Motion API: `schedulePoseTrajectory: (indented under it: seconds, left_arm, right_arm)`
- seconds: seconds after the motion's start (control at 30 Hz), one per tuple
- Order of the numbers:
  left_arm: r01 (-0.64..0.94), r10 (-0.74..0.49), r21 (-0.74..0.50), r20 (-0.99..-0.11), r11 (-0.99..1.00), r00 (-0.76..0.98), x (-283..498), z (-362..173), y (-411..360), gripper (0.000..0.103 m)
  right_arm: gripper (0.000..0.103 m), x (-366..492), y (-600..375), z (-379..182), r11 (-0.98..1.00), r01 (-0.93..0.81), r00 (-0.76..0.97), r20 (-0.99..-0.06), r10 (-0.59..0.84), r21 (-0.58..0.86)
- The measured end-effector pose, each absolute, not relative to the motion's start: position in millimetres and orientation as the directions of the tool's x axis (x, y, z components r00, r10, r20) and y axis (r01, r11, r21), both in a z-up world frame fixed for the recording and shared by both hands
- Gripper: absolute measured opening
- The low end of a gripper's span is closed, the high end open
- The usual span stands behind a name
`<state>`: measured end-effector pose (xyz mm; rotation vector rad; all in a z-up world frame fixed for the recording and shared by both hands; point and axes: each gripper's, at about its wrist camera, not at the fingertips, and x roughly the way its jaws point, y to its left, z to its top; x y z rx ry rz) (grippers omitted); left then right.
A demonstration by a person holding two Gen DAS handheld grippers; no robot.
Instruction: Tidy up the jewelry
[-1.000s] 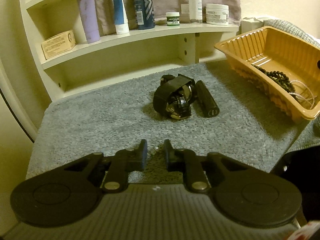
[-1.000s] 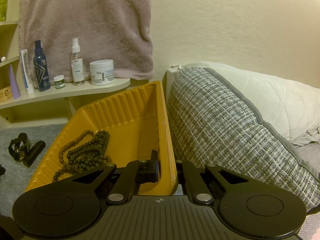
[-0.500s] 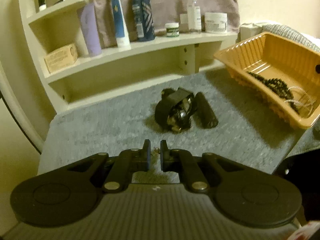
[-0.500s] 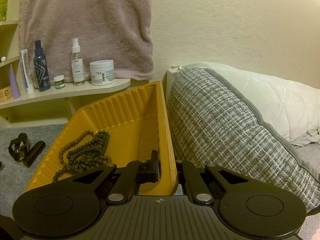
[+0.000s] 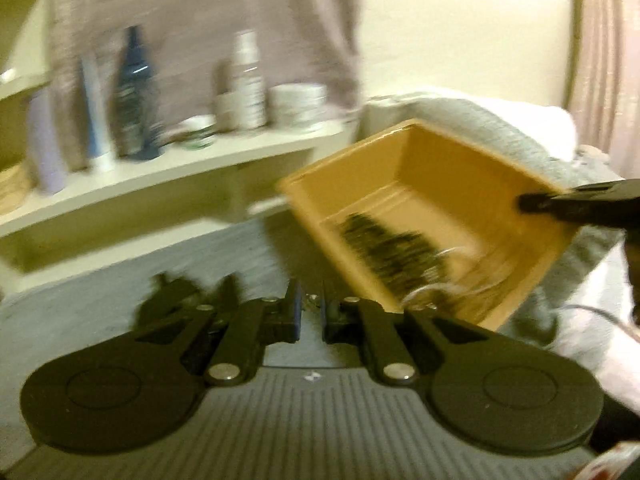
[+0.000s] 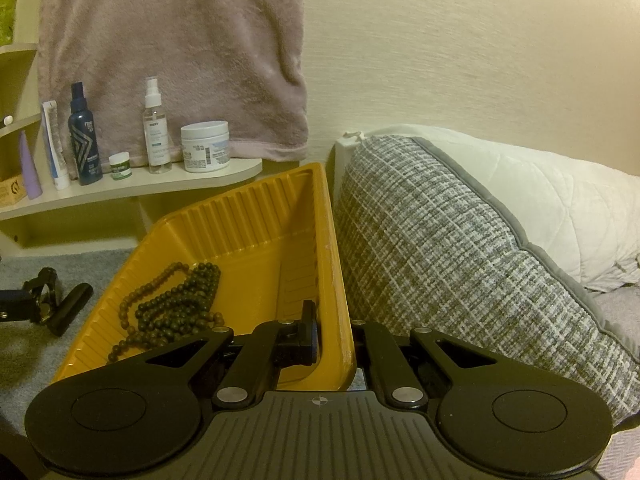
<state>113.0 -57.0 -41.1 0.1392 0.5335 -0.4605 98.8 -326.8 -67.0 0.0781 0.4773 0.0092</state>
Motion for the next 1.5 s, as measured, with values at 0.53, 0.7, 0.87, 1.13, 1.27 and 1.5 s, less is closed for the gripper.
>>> schedulePoseTrajectory:
  seconds: [0.53, 0.7, 0.87, 1.13, 1.27, 1.5]
  left_arm:
    - [0.578, -0.490, 0.000, -0.531, 0.816, 0.692, 107.2, -43.2, -122.1, 0.009]
    - [0.572, -0.481, 0.006, -0.534, 0.820, 0.695, 106.5, -44.6, -121.7, 0.013]
    - [0.525, -0.441, 0.012, -0.527, 0.851, 0.727, 105.7, -42.3, -101.6, 0.013]
    - [0.380, -0.309, 0.029, -0.526, 0.925, 0.792, 107.7, -42.2, -49.9, 0.014]
    - [0.310, -0.244, 0.036, -0.532, 0.950, 0.811, 111.9, -46.5, -25.3, 0.014]
    - [0.229, -0.168, 0.052, -0.532, 0.972, 0.830, 118.9, -51.3, 4.7, 0.019]
  right_arm:
    - [0.004, 97.2, -328.1, -67.4, 0.996, 0.012, 0.888, -0.459, 0.032, 0.093]
    - [0.004, 96.7, -328.1, -67.1, 0.995, 0.013, 0.887, -0.461, 0.032, 0.095]
    - [0.004, 96.3, -327.8, -67.2, 0.995, 0.014, 0.887, -0.461, 0.032, 0.095]
    - [0.004, 96.4, -327.8, -67.3, 0.996, 0.013, 0.887, -0.461, 0.031, 0.093]
    - [0.004, 95.5, -327.1, -67.1, 0.996, 0.014, 0.887, -0.461, 0.029, 0.090]
    - [0.004, 96.3, -326.0, -66.3, 0.996, 0.014, 0.886, -0.462, 0.026, 0.083]
